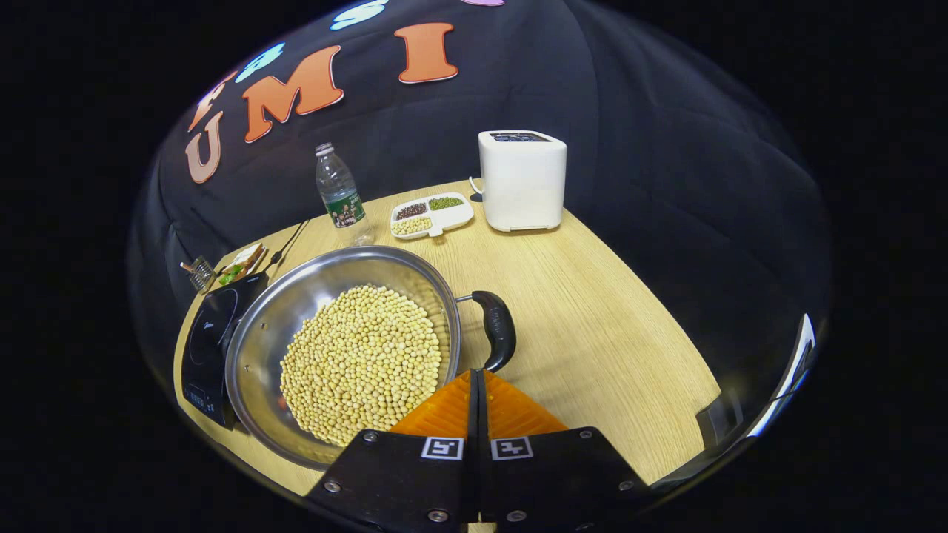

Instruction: First push the handle of the pot to place it horizontally, then grasp the pot with both hands and set it on the induction cooktop.

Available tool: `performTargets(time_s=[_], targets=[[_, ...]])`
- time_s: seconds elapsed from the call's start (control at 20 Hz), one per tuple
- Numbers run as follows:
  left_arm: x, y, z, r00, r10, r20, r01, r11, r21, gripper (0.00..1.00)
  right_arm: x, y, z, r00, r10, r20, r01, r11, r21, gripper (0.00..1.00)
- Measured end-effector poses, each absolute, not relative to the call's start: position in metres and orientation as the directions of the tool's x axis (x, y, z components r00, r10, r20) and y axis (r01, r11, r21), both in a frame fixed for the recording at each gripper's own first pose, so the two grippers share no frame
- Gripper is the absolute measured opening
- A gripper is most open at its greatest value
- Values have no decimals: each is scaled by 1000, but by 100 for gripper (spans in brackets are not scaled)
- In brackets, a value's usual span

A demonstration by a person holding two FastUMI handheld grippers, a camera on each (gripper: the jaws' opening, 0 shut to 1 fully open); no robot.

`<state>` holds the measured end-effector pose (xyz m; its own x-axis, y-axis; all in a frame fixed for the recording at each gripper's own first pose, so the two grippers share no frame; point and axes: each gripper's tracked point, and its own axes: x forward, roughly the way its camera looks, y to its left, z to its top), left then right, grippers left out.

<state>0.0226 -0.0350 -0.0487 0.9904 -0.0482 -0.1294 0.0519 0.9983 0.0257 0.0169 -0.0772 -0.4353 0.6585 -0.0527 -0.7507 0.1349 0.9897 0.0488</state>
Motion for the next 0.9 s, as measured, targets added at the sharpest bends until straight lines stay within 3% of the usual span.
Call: performTargets(time_s=[0.6, 0.8, 0.9], targets=[[40, -68, -80, 983, -86, -165, 90, 996, 19, 100, 29, -88, -465, 621, -79, -780, 179, 983, 42, 0], [48, -89, -101, 976, -114, -187, 116, 993, 1, 100, 30, -93, -450, 647, -71, -760, 182, 981, 63, 0], [50, -104, -114, 970, -135, -201, 135, 991, -13, 94, 27, -96, -441, 659, -72, -748, 184, 981, 68, 0]])
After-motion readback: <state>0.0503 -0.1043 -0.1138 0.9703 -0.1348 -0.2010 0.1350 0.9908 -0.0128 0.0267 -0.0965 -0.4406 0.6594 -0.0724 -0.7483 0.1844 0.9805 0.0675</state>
